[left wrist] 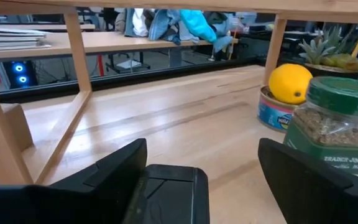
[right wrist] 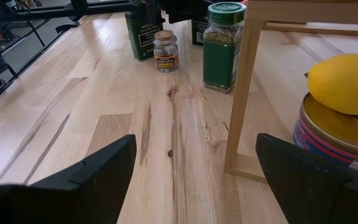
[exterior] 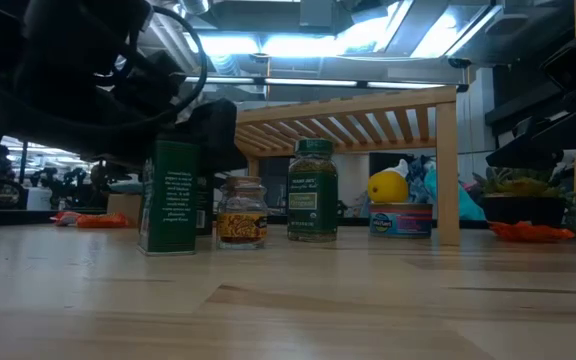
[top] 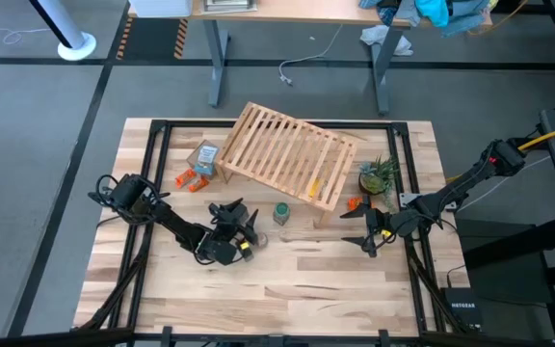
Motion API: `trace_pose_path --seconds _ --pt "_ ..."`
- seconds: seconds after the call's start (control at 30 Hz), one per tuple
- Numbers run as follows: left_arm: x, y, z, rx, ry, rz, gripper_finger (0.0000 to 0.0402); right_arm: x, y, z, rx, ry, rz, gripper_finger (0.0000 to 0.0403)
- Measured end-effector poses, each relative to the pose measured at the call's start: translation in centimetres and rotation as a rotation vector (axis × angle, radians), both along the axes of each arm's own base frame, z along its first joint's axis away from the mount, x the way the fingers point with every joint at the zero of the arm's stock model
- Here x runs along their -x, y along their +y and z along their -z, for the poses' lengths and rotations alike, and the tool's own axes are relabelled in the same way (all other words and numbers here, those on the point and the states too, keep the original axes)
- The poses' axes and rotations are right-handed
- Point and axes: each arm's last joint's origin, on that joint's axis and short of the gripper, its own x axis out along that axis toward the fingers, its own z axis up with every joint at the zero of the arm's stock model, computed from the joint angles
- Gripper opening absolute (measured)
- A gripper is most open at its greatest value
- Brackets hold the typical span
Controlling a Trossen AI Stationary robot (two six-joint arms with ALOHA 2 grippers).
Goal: Shelf spices
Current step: Remove the green seasoning can from the shelf
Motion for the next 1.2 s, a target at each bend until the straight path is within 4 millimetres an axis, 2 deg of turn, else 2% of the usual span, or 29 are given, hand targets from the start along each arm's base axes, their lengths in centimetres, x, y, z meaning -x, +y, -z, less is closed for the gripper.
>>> trace_pose_path --seconds 0.23,0.57,0.9,1.03,1.2 --pt "-0.1 0.0 0.1 -0.071 0.135 0.052 0.0302 0.0 0.0 0.0 0.000 0.000 0.000 0.0337" --pt "-0.1 0.0 0.0 -0.086 0.160 0.059 0.0303 0.0 0.0 0.0 0.000 0.000 0.000 0.0337" --pt "-0.4 -0.5 -0.8 -0.125 0.167 0.082 0.0367 0.0 0.0 0.0 0.000 0.000 0.001 0.0337" --pt "-0.6 -0.5 -1.4 -0.116 0.121 0.080 0.0374 0.0 0.0 0.0 0.000 0.000 0.000 0.0337" --pt "-0.6 -0.6 -1.7 -0.147 0.149 0.086 0.0375 0.0 0.0 0.0 0.000 0.000 0.000 0.0337"
